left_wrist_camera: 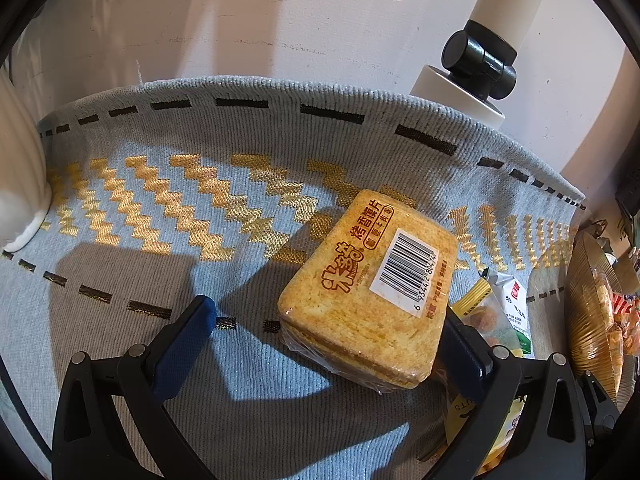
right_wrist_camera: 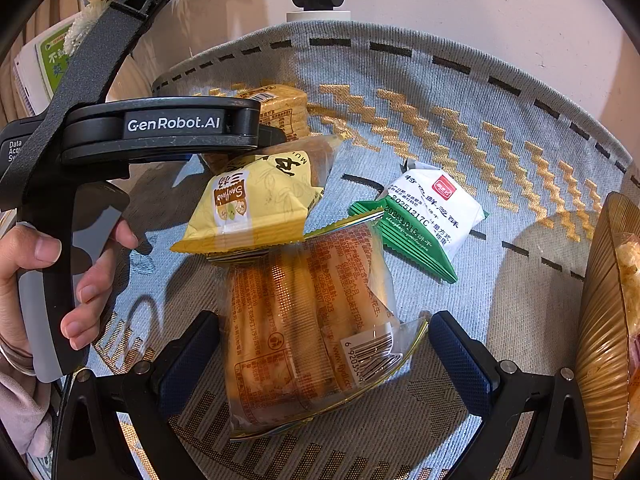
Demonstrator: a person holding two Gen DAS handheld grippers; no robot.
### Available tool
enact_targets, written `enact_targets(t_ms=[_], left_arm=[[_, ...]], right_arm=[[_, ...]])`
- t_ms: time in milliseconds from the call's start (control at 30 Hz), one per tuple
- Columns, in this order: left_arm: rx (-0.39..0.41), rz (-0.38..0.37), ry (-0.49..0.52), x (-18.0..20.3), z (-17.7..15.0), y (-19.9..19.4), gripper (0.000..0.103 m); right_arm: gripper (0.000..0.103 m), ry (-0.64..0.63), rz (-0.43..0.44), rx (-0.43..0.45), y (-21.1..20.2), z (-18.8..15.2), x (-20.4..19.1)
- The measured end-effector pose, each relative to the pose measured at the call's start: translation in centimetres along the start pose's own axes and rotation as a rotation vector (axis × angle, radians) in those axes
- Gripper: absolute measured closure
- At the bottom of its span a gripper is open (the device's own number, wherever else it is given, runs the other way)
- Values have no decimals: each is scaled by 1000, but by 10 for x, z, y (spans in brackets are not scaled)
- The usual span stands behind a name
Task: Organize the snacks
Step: 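Position the left tool over the square cracker pack while the right tool hovers over the bread-stick pack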
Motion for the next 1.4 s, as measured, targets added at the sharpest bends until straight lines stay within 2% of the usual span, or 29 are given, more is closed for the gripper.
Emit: enact_targets(t_ms=[1400], left_arm=[[5,2,0,0,0,0,0]], right_arm=[[0,0,4,2,1,1,-2]])
Point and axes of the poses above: each gripper's, at about its wrist camera, not at the fingertips, and y roughly the way its jaws point, x to its right, z to its top, the point moved 8 cm from there along y, roughly the way its jaws point, and after that the axes turned 12 degrees about -x, right-handed, at the moved point
